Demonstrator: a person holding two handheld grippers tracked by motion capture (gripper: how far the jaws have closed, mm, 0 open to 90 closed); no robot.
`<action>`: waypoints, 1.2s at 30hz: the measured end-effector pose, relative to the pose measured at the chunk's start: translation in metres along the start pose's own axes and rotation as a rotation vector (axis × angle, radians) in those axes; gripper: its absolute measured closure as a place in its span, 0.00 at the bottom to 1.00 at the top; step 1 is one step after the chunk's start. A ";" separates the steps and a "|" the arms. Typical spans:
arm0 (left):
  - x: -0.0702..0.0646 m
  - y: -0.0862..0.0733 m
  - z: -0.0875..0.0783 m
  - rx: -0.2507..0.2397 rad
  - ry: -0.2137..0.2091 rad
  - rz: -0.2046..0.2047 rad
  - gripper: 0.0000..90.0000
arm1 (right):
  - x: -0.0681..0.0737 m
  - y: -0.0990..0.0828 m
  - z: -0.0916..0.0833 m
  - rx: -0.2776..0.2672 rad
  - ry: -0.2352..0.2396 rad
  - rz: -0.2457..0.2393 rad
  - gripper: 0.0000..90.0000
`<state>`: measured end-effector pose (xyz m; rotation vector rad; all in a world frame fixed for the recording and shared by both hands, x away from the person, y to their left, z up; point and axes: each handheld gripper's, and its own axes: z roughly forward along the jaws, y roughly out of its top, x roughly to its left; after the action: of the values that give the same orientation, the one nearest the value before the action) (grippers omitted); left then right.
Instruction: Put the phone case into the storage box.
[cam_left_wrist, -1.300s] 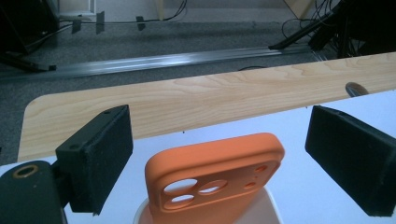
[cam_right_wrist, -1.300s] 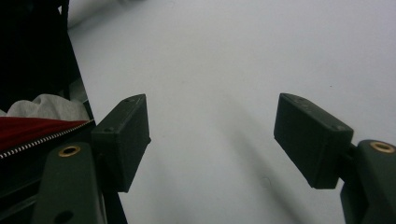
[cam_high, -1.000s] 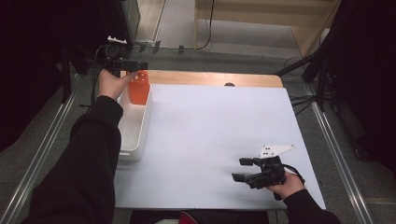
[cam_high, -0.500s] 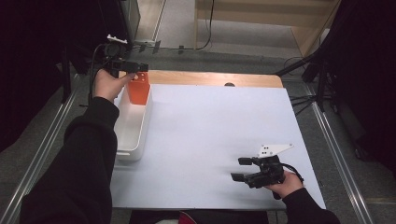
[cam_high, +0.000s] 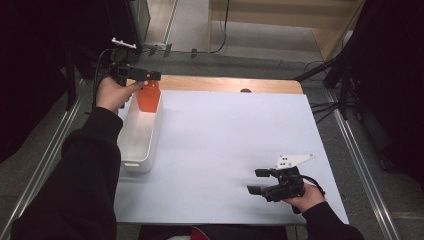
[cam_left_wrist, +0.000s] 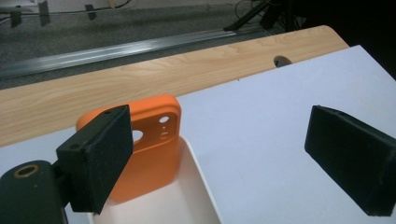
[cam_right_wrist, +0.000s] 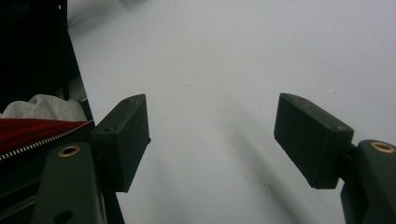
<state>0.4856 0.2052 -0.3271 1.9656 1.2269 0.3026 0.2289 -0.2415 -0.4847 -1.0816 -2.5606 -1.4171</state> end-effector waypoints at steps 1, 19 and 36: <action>-0.001 -0.001 0.000 0.000 -0.006 0.001 0.09 | 0.001 0.000 0.000 0.001 0.000 0.002 0.28; -0.022 -0.021 -0.019 -0.004 -0.096 0.089 0.09 | -0.001 0.002 -0.001 -0.004 0.003 -0.008 0.28; -0.036 -0.047 -0.033 -0.026 -0.176 0.135 0.09 | -0.003 0.006 0.002 0.005 0.006 -0.018 0.28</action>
<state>0.4181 0.2022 -0.3319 2.0108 0.9764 0.2075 0.2355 -0.2394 -0.4829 -1.0545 -2.5746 -1.4144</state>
